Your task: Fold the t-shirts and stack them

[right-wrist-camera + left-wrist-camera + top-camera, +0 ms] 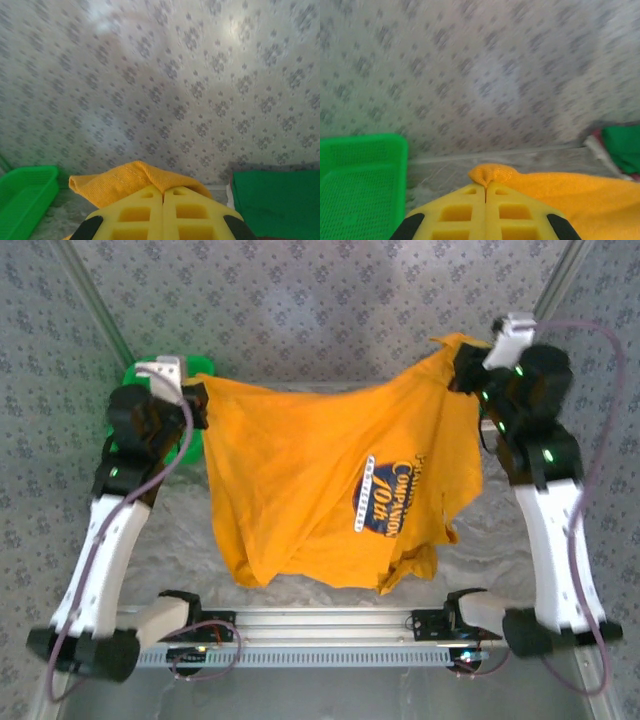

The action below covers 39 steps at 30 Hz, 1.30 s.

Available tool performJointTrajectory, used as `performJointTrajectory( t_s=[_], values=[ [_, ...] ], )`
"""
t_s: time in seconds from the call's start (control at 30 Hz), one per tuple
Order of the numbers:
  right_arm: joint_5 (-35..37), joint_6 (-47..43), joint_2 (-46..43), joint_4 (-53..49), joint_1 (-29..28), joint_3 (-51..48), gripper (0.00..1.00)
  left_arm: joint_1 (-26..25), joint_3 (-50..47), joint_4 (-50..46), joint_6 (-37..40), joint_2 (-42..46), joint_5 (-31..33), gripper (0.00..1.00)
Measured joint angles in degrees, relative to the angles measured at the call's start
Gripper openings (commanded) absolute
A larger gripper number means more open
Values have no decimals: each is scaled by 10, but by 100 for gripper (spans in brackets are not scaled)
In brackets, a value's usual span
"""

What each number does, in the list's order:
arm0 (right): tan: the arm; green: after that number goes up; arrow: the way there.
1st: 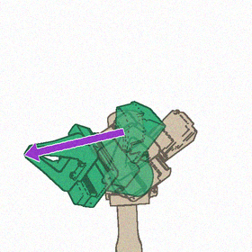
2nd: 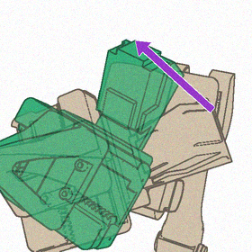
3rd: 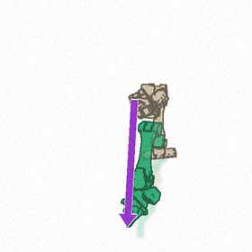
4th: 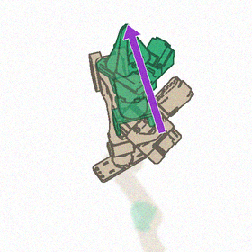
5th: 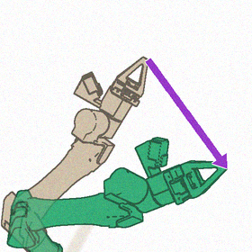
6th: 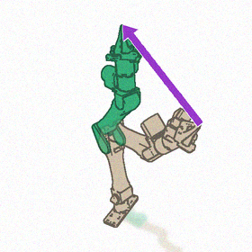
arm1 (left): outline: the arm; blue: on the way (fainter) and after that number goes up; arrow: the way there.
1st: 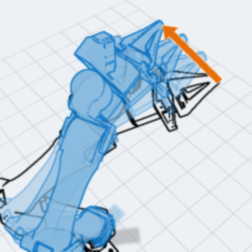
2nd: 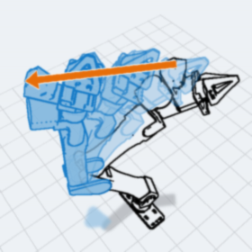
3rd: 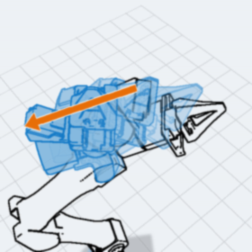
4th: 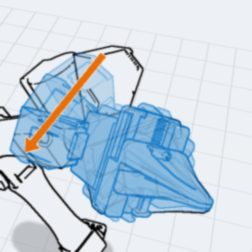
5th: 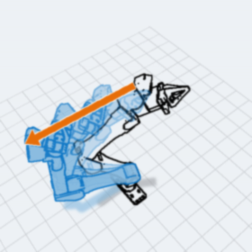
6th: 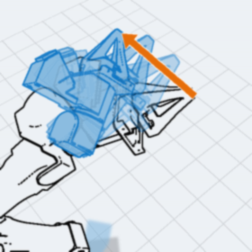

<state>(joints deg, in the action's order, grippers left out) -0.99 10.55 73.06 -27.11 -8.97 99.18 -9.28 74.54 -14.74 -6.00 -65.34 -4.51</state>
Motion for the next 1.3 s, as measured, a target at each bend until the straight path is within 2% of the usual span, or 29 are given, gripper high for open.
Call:
performJointTrajectory(
  t_s=[0.13,0.17,0.2,0.23,0.3,0.4,0.43,0.5,0.6,0.77,0.93,1.13,1.3],
  values=[
    [-3,6,146,53,8,22,0,41,9,31,8,-129,-15,0],
    [-5,9,181,65,9,29,5,48,19,35,11,-163,-20,5],
    [-8,15,225,73,9,46,26,55,35,39,17,-201,-26,24],
    [-12,24,276,79,9,74,41,61,55,43,23,-241,-33,42],
    [-28,38,389,77,10,170,45,70,103,44,30,-316,-40,44],
    [-61,62,557,47,12,361,51,84,160,46,27,-397,-47,55],
    [-71,68,595,34,12,404,54,87,160,47,22,-403,-50,58],
    [-87,78,615,6,12,418,55,93,156,45,13,-399,-56,59],
    [-104,85,587,-13,12,366,55,92,130,48,-7,-363,-65,60],
    [-103,102,378,41,11,42,55,75,25,25,-44,-260,-88,62],
    [-92,103,223,71,12,-168,55,53,-37,-27,-72,-254,-119,61],
    [-72,111,165,78,32,-330,55,24,-69,-86,-103,-290,-142,61],
    [-58,116,144,72,42,-396,54,-3,-116,-97,-132,-293,-141,61]
  ],
)
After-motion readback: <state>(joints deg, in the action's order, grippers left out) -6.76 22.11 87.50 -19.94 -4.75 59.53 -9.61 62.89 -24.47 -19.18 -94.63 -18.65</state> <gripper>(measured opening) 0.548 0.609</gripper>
